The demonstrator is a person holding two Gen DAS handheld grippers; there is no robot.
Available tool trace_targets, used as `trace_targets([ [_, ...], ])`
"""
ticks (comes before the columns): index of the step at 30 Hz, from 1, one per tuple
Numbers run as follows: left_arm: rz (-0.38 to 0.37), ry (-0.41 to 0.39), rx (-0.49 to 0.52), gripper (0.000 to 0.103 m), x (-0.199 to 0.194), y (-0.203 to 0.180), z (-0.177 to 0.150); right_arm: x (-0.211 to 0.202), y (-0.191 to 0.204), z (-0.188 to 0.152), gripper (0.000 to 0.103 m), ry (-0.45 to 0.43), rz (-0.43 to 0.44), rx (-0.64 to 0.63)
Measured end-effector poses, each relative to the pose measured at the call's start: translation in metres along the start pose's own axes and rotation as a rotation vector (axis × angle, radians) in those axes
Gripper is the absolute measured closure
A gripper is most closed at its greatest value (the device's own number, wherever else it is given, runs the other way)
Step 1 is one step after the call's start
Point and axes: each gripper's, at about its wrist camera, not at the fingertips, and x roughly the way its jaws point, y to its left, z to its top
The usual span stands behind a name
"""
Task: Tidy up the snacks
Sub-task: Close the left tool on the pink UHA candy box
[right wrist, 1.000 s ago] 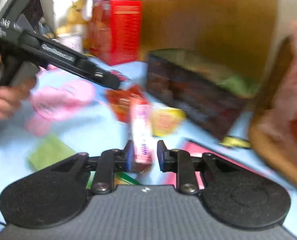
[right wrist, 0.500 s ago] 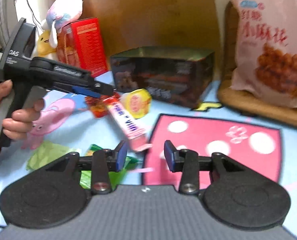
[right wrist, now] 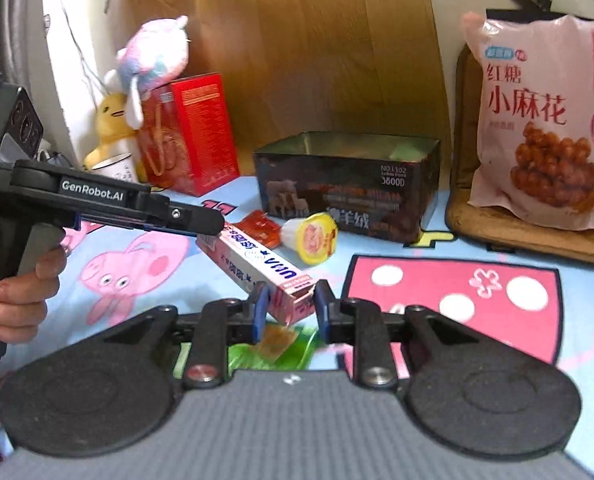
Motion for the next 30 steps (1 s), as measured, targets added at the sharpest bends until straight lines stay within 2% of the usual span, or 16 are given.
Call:
trace_targets([
  [6,-0.025,0.034,-0.019,0.069,-0.021,0.000,-0.040,-0.026,0.020,-0.025,0.075,0.044,0.007,-0.001],
  [12,-0.048,-0.003,-0.005,0.069,-0.064,0.001,-0.074,-0.045,0.039,-0.044,0.075,0.073,0.053,0.020],
  [16,-0.051,0.011,-0.003,0.069,-0.077,0.001,-0.099,-0.052,0.050,-0.055,0.075,0.101,0.065,0.024],
  [20,-0.048,0.051,-0.019,0.069,-0.073,0.006,-0.118,-0.045,0.053,-0.064,0.072,0.144,0.047,0.041],
  [23,-0.049,0.052,-0.027,0.068,-0.074,0.007,-0.121,-0.041,0.057,-0.070,0.064,0.145,0.051,0.040],
  [25,-0.056,0.047,-0.020,0.064,-0.077,0.006,-0.121,-0.042,0.061,-0.071,0.062,0.141,0.042,0.027],
  [28,-0.044,0.013,0.000,0.048,-0.085,0.004,-0.122,-0.042,0.059,-0.073,0.054,0.144,0.044,0.043],
  [30,-0.041,-0.015,0.004,0.045,-0.090,0.006,-0.121,-0.041,0.056,-0.076,0.050,0.157,0.050,0.052],
])
